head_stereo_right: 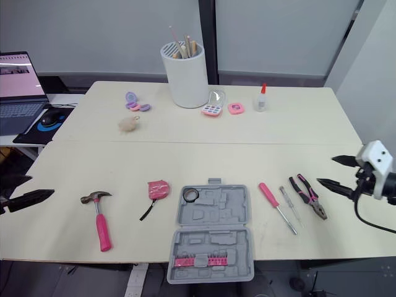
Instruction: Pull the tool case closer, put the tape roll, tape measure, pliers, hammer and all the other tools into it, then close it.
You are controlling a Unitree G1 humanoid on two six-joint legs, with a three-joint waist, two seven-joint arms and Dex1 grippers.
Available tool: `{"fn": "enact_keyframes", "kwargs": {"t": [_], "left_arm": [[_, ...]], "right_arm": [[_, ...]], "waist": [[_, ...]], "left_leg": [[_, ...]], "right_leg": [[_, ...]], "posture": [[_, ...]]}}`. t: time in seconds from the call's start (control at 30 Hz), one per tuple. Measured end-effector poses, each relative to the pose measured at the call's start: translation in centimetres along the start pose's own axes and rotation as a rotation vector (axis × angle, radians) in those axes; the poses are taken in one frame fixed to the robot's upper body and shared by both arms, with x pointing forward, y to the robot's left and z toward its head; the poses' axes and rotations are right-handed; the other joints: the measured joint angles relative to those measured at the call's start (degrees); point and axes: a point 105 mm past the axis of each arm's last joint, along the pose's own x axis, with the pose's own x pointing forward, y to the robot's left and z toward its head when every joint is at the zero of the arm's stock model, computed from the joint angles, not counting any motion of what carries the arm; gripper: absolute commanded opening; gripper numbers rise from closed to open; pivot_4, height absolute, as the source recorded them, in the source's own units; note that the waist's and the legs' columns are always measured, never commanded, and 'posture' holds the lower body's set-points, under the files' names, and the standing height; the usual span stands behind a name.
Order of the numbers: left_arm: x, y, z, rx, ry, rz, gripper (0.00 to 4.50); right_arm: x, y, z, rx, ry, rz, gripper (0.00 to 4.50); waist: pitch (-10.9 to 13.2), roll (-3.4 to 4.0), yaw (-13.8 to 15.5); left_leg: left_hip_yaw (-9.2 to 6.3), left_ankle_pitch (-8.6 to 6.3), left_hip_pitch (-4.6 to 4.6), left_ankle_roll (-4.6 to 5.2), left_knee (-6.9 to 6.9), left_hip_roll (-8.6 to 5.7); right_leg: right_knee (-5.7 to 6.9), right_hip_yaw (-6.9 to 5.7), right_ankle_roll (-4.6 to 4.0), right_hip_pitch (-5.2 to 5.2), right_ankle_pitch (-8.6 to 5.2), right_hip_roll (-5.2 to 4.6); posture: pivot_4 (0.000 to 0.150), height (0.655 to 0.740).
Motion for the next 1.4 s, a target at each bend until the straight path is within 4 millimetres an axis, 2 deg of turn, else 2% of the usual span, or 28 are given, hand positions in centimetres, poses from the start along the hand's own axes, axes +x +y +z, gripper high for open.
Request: {"fn": "enact_keyframes", "kwargs": {"t": [0.07,0.23,0.37,0.47,0.53,0.67,0.93,1.1,1.17,1.4], "left_arm": [[1.0,-1.6,0.6,0.017,-0.015,-0.055,4.48],[3.1,-6.3,-0.4,0.022,0.011,-0.173,4.48],[3.8,-8.1,-1.7,0.012,0.038,-0.180,4.48],[5.1,-10.6,-2.7,-0.008,0.031,-0.214,4.48],[6.2,-12.1,-3.2,-0.034,0.013,-0.224,4.48],[8.6,-14.4,-4.2,-0.075,-0.013,-0.189,4.48],[12.8,-15.1,-4.8,-0.114,-0.081,0.044,4.48],[15.1,-17.9,-5.8,-0.161,-0.058,0.057,4.48],[15.4,-17.5,-6.2,-0.154,-0.036,0.109,4.48],[16.6,-17.4,-5.8,-0.190,-0.042,0.218,4.48]], "right_arm": [[2.0,1.6,1.9,-0.020,-0.063,0.079,4.50],[6.1,6.3,7.1,-0.074,-0.209,0.300,4.50],[7.8,9.2,9.5,-0.104,-0.273,0.428,4.50],[8.6,10.6,11.4,-0.131,-0.331,0.485,4.50],[8.7,10.8,12.3,-0.150,-0.357,0.484,4.50],[9.0,11.1,12.1,-0.151,-0.347,0.492,4.50],[9.0,11.7,11.7,-0.154,-0.330,0.490,4.50],[9.1,11.6,11.7,-0.146,-0.326,0.480,4.50],[9.1,11.5,11.7,-0.146,-0.326,0.474,4.50],[9.0,11.3,11.7,-0.151,-0.319,0.463,4.50]], "waist": [[0.00,0.01,-0.06],[0.01,0.02,-0.14],[0.00,0.00,0.16],[0.00,0.01,0.23],[-0.04,-0.06,0.42],[-0.07,-0.11,0.46],[-0.08,-0.13,0.25],[-0.09,-0.14,0.28],[-0.09,-0.13,0.25],[-0.09,-0.13,0.33]], "left_leg": [[-0.03,0.00,-0.01,0.00,0.00,0.00],[-0.08,0.00,-0.02,0.00,0.00,0.00],[-0.15,0.00,-0.02,0.00,0.02,-0.04],[-0.16,0.00,-0.06,0.00,0.06,-0.09],[-0.23,0.00,-0.08,0.00,0.07,-0.10],[-0.25,0.00,-0.07,0.00,0.07,-0.09],[-0.25,0.00,-0.05,0.00,0.12,-0.07],[-0.28,0.00,-0.05,0.00,0.11,-0.07],[-0.30,0.00,-0.03,0.00,0.11,-0.05],[-0.31,0.00,-0.02,0.00,0.13,-0.09]], "right_leg": [[0.02,0.01,0.00,0.00,0.00,0.00],[0.02,0.01,0.00,-0.01,0.00,0.01],[0.00,-0.03,-0.01,0.03,0.00,-0.03],[-0.01,-0.05,0.01,0.04,0.02,-0.08],[-0.02,-0.10,0.02,0.06,0.02,-0.08],[-0.02,-0.10,0.02,0.08,0.02,-0.06],[-0.01,-0.07,0.03,0.11,0.04,0.01],[-0.01,-0.08,0.04,0.12,0.04,0.03],[0.00,-0.08,0.04,0.12,0.04,0.09],[-0.01,-0.08,0.07,0.19,0.06,0.09]], "posture": [[0.150,0.7400],[0.150,0.7400],[0.150,0.7400],[0.150,0.7400],[0.150,0.7400],[0.150,0.7400],[0.150,0.7400],[0.150,0.7400],[0.150,0.7400],[0.150,0.7400]]}}
